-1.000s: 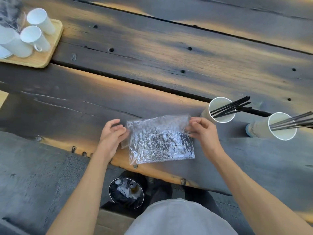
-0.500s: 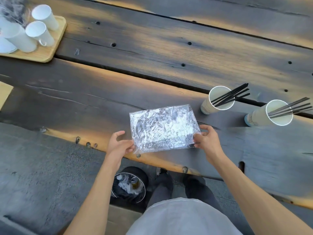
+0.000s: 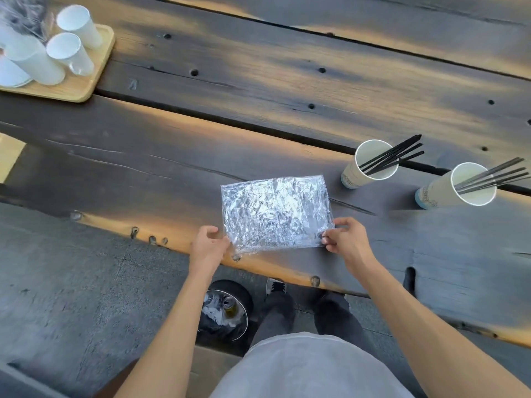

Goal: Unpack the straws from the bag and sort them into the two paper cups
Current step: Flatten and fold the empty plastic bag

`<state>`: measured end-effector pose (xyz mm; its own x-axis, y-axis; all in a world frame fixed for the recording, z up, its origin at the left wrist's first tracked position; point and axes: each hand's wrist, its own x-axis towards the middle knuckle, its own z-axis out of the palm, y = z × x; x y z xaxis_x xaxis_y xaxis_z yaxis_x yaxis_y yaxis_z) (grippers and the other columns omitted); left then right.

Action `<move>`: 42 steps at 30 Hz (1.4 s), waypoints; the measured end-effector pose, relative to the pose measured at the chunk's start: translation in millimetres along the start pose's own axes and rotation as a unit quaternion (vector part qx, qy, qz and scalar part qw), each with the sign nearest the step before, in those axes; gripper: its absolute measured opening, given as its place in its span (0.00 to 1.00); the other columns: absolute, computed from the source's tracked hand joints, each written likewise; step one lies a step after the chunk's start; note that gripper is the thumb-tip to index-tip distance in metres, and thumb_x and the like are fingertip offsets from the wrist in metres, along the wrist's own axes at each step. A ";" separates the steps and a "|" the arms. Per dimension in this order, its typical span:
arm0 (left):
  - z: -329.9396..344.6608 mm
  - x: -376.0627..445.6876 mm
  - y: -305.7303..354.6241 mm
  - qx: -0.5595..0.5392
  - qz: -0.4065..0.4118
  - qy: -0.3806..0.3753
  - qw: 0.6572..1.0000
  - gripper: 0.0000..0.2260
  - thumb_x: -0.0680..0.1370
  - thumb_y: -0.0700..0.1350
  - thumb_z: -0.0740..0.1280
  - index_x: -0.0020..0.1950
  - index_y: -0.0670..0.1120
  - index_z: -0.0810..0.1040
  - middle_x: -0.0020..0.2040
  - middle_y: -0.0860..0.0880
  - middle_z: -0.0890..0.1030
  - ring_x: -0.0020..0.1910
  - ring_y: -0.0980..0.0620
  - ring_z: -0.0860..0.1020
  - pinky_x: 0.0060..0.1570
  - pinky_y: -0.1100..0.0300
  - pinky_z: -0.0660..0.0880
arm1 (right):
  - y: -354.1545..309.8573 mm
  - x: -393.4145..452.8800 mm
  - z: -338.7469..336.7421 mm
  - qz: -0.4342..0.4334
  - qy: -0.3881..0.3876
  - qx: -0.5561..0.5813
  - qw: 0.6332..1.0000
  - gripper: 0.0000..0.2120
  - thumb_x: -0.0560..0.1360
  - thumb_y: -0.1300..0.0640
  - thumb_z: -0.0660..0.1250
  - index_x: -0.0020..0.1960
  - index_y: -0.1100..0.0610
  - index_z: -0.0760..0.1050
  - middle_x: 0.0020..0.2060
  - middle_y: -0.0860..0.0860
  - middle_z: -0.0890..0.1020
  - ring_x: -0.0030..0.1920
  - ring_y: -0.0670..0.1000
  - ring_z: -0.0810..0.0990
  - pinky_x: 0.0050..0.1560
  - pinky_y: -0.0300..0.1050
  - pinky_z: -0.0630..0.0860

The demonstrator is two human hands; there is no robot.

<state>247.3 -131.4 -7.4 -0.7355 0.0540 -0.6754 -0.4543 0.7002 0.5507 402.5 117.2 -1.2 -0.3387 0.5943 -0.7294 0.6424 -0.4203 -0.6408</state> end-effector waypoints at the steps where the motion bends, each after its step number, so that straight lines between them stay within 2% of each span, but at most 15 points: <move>1: 0.4 -0.8 0.0 0.004 -0.003 -0.003 1.000 0.19 0.75 0.43 0.71 0.65 0.49 0.72 0.51 0.46 0.81 0.49 0.47 0.81 0.50 0.50 0.80 | 0.3 -0.1 -0.6 0.009 0.000 0.010 1.000 0.13 0.76 0.72 0.63 0.58 0.64 0.69 0.42 0.63 0.79 0.32 0.53 0.77 0.28 0.39 0.75; 5: 3.5 -3.4 0.9 0.014 -0.008 -0.009 1.000 0.20 0.73 0.40 0.72 0.63 0.49 0.71 0.50 0.48 0.79 0.48 0.49 0.79 0.49 0.51 0.77 | 1.8 -1.2 -1.4 0.029 -0.009 0.041 0.999 0.12 0.76 0.72 0.64 0.58 0.63 0.70 0.44 0.63 0.80 0.32 0.52 0.78 0.29 0.39 0.76; 9: 8.4 -5.2 0.1 0.014 -0.004 -0.011 1.000 0.16 0.73 0.39 0.73 0.58 0.47 0.74 0.50 0.48 0.80 0.46 0.52 0.78 0.45 0.55 0.75 | 3.0 -2.9 -3.9 0.047 -0.029 0.072 0.996 0.13 0.77 0.70 0.65 0.60 0.64 0.71 0.42 0.60 0.80 0.34 0.52 0.79 0.33 0.40 0.78; 12: 9.9 -5.5 -1.3 -0.004 -0.011 -0.016 1.000 0.10 0.75 0.40 0.72 0.55 0.45 0.79 0.50 0.49 0.81 0.50 0.49 0.79 0.49 0.54 0.77 | 5.7 -1.3 -4.8 0.057 -0.036 0.074 0.995 0.12 0.77 0.69 0.65 0.60 0.64 0.71 0.41 0.59 0.80 0.34 0.52 0.79 0.34 0.41 0.78; 16: 6.7 -1.7 -2.1 -0.024 -0.016 -0.021 0.999 0.04 0.78 0.38 0.68 0.48 0.46 0.81 0.49 0.50 0.82 0.51 0.49 0.79 0.54 0.51 0.78 | 6.7 -1.5 -5.6 0.048 -0.034 0.063 0.996 0.06 0.77 0.69 0.64 0.54 0.63 0.72 0.39 0.57 0.80 0.33 0.51 0.78 0.34 0.41 0.78; 19: 2.8 2.8 -3.0 -0.036 -0.010 -0.012 0.999 0.05 0.79 0.39 0.66 0.49 0.46 0.81 0.49 0.48 0.83 0.49 0.48 0.80 0.50 0.52 0.78 | 8.8 -0.5 -6.0 0.025 -0.018 0.011 0.999 0.03 0.78 0.67 0.64 0.47 0.61 0.74 0.38 0.58 0.79 0.33 0.52 0.77 0.33 0.42 0.76; 22: 0.9 7.1 -4.7 -0.029 0.005 -0.010 1.000 0.05 0.79 0.40 0.65 0.49 0.47 0.80 0.48 0.48 0.83 0.49 0.48 0.81 0.54 0.48 0.79 | 11.8 2.7 -5.2 0.006 -0.007 -0.034 0.999 0.04 0.78 0.66 0.63 0.44 0.61 0.74 0.41 0.63 0.82 0.36 0.54 0.77 0.31 0.42 0.74; 24: 1.4 9.4 -5.9 -0.026 0.015 -0.010 0.999 0.05 0.79 0.40 0.65 0.49 0.47 0.80 0.47 0.49 0.84 0.49 0.49 0.82 0.56 0.47 0.79 | 12.1 3.3 -3.8 -0.001 -0.003 -0.043 0.999 0.05 0.78 0.65 0.63 0.44 0.60 0.73 0.40 0.61 0.81 0.37 0.54 0.76 0.32 0.42 0.73; 30: 3.0 12.2 -7.0 -0.006 0.046 0.006 0.999 0.04 0.80 0.40 0.64 0.49 0.48 0.78 0.48 0.50 0.83 0.48 0.51 0.82 0.52 0.50 0.80 | 15.4 5.6 -1.5 -0.039 0.017 -0.119 0.992 0.06 0.77 0.60 0.65 0.41 0.58 0.76 0.34 0.54 0.79 0.37 0.53 0.75 0.40 0.49 0.74; 37: 5.4 20.1 -7.0 0.040 0.080 0.036 0.995 0.05 0.80 0.41 0.64 0.48 0.48 0.79 0.46 0.50 0.82 0.47 0.49 0.80 0.50 0.49 0.80 | 16.4 3.7 0.8 -0.074 0.025 -0.221 0.972 0.07 0.77 0.60 0.67 0.40 0.57 0.77 0.34 0.51 0.80 0.36 0.49 0.76 0.35 0.42 0.71; 42: 5.7 23.1 -5.3 0.071 0.106 0.051 0.991 0.05 0.80 0.40 0.63 0.47 0.46 0.79 0.45 0.49 0.82 0.46 0.48 0.80 0.49 0.48 0.79 | 20.9 4.6 3.5 -0.067 0.026 -0.226 0.971 0.08 0.76 0.61 0.67 0.38 0.56 0.76 0.34 0.52 0.81 0.35 0.50 0.77 0.38 0.45 0.74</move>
<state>235.6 -129.8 -28.7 -0.8566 0.1439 -0.4956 -0.2141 0.7747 0.5950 411.9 108.7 -18.7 -0.4129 0.6612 -0.6264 0.8354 0.0009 -0.5496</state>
